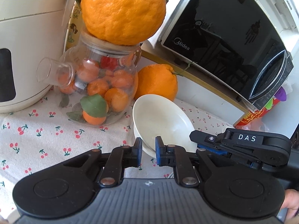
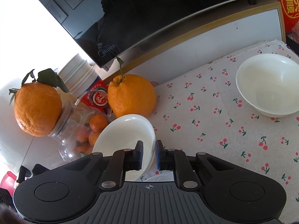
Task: Organize plates and bowls
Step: 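Lift the white bowl and carry it over the bowl stack, then lower the held white bowl onto the bowl stack, then open the left gripper to release the bowl on the stack, then move the left gripper to the small white bowl by the microwave and close on its rim, then lift the small white bowl and carry it back over the bowl stack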
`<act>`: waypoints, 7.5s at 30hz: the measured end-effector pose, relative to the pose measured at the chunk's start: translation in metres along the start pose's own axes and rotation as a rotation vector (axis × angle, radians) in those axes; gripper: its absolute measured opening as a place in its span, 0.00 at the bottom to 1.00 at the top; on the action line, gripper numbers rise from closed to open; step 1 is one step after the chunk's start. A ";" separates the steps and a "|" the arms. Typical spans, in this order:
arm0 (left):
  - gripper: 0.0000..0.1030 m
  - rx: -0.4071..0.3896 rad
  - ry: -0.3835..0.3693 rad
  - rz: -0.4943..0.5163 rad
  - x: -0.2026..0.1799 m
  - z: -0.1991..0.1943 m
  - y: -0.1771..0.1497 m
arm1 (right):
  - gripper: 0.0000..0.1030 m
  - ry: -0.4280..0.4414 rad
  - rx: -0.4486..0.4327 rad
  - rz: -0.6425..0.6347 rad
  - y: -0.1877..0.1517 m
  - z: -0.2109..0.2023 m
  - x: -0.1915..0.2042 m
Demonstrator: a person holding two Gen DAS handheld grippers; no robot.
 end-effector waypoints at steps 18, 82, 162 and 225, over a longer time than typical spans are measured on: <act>0.13 -0.030 -0.033 0.050 -0.021 -0.038 0.004 | 0.12 0.008 -0.049 -0.070 0.000 -0.057 0.021; 0.19 0.242 0.210 0.239 0.033 -0.145 -0.043 | 0.16 -0.032 0.317 -0.202 -0.127 -0.075 0.106; 1.00 0.155 0.115 0.245 -0.108 -0.011 0.018 | 0.88 -0.067 -0.047 0.313 0.038 -0.124 -0.108; 0.09 0.218 -0.053 0.074 -0.174 0.133 0.022 | 0.16 0.014 -0.145 0.638 0.057 -0.067 -0.207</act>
Point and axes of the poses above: each gripper's, at about its wrist camera, not at the fingertips, and z roughly the way its jaws point, x to its left, y to its top, the point moved 2 cm from there along z, roughly the way its jaws point, and after that the axes turned 4 degrees about z, right-handed, at the moved point
